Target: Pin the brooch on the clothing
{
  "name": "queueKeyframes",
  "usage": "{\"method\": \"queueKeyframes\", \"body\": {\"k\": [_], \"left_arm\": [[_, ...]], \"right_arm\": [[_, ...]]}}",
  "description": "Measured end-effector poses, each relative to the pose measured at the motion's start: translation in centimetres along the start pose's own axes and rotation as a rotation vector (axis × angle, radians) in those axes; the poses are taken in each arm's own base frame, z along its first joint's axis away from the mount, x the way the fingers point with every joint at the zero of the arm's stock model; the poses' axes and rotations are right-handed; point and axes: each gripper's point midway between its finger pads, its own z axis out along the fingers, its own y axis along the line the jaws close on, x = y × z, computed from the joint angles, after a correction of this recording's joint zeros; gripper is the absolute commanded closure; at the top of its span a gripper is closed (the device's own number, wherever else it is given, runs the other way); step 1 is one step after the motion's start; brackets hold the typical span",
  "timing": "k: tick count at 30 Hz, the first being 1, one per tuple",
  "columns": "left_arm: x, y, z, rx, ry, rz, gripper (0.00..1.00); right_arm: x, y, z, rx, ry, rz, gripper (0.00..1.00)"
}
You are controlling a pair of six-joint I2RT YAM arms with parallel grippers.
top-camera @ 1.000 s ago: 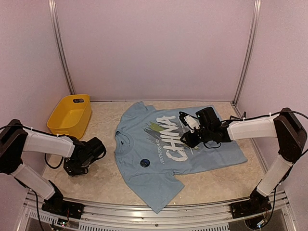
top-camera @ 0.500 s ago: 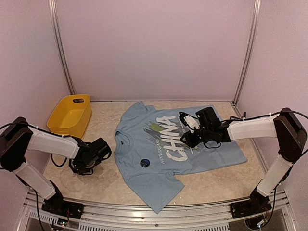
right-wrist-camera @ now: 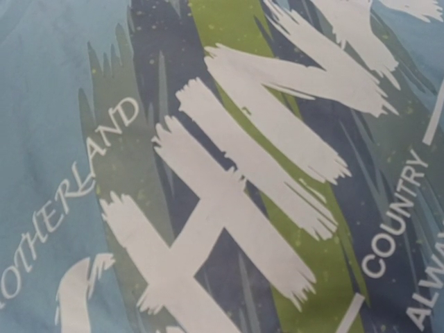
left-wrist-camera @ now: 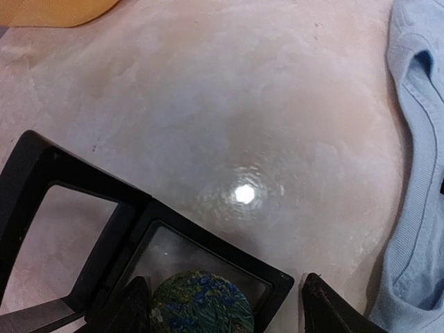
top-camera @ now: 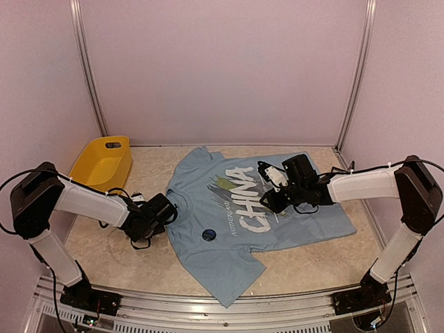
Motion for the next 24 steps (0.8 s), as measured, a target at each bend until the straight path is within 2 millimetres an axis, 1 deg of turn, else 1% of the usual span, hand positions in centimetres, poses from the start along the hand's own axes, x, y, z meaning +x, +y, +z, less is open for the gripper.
{"method": "queueKeyframes", "body": {"k": [3, 6, 9, 11, 15, 19, 22, 24], "left_arm": [[0.1, -1.1, -0.2, 0.042, 0.008, 0.052, 0.24], [0.1, -1.3, -0.2, 0.056, 0.02, 0.077, 0.21], [-0.3, -1.5, -0.1, 0.062, 0.038, 0.086, 0.21], [-0.6, -1.6, 0.0, 0.065, 0.046, 0.094, 0.24], [-0.7, -1.8, 0.1, 0.075, 0.063, 0.105, 0.36], [-0.5, -1.9, 0.4, 0.079, 0.077, 0.114, 0.41], [-0.6, -1.9, 0.4, 0.082, 0.076, 0.115, 0.47], [-0.6, -2.0, 0.5, 0.083, 0.075, 0.113, 0.48]], "right_arm": [[0.0, 0.0, 0.0, 0.0, 0.0, -0.002, 0.68], [0.0, 0.1, 0.0, -0.004, 0.0, -0.002, 0.68], [-0.2, 0.1, 0.0, -0.008, -0.001, -0.003, 0.68], [-0.2, 0.2, 0.1, -0.011, 0.0, -0.003, 0.68], [0.1, 0.2, 0.4, -0.016, 0.014, -0.002, 0.68], [0.8, 0.3, 0.7, -0.019, 0.037, -0.001, 0.68], [0.9, 0.3, 0.7, -0.021, 0.043, -0.001, 0.68], [1.0, 0.3, 0.7, -0.024, 0.045, -0.001, 0.68]]}}
